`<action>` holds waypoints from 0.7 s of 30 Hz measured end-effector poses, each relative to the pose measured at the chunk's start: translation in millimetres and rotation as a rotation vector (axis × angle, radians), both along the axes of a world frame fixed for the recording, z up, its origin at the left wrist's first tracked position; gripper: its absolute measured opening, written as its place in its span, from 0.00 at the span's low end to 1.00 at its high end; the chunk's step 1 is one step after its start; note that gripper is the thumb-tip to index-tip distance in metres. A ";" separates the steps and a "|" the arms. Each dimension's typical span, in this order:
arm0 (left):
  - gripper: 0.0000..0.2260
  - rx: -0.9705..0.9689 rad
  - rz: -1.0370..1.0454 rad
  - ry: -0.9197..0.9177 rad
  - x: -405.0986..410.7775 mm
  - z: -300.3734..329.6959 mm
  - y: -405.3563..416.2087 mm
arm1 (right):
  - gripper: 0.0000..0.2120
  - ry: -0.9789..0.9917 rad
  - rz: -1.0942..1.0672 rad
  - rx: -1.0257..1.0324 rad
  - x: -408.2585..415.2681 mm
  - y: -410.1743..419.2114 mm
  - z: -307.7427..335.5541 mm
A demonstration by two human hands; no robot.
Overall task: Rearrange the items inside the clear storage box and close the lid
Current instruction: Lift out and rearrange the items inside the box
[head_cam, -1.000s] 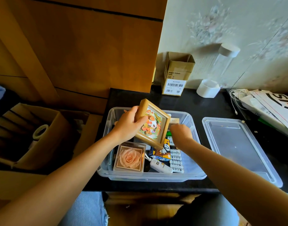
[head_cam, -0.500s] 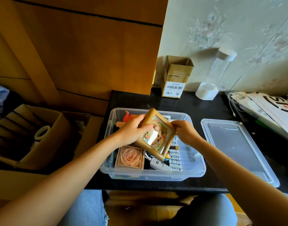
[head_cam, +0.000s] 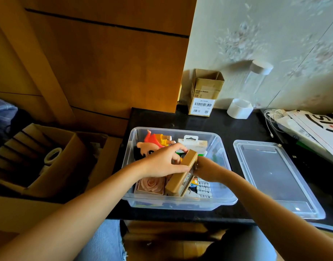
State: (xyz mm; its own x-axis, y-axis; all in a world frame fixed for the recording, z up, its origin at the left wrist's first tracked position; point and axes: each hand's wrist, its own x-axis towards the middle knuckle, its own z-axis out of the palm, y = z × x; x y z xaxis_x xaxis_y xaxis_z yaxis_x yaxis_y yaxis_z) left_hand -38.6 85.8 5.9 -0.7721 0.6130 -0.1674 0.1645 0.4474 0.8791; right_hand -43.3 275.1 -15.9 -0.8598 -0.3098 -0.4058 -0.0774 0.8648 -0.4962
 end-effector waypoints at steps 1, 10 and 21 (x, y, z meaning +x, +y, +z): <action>0.22 -0.002 -0.005 0.024 -1.0 1.5 -0.1 | 0.14 -0.046 0.009 -0.017 1.0 0.6 2.0; 0.07 -0.035 0.255 0.358 -6.2 14.6 -16.4 | 0.17 0.095 -0.179 -0.084 -13.0 14.4 18.8; 0.12 -0.562 0.673 0.514 -24.2 11.5 -66.1 | 0.13 0.322 -0.200 -0.202 -41.9 -48.4 43.4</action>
State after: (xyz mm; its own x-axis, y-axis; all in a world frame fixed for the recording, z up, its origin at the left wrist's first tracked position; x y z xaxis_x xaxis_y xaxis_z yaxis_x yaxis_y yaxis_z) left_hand -62.8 19.7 17.4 -0.9875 -0.0408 0.1521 0.0249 0.9133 0.4064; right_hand -85.2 226.7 27.5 -0.9840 -0.1696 -0.0550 -0.0966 0.7664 -0.6351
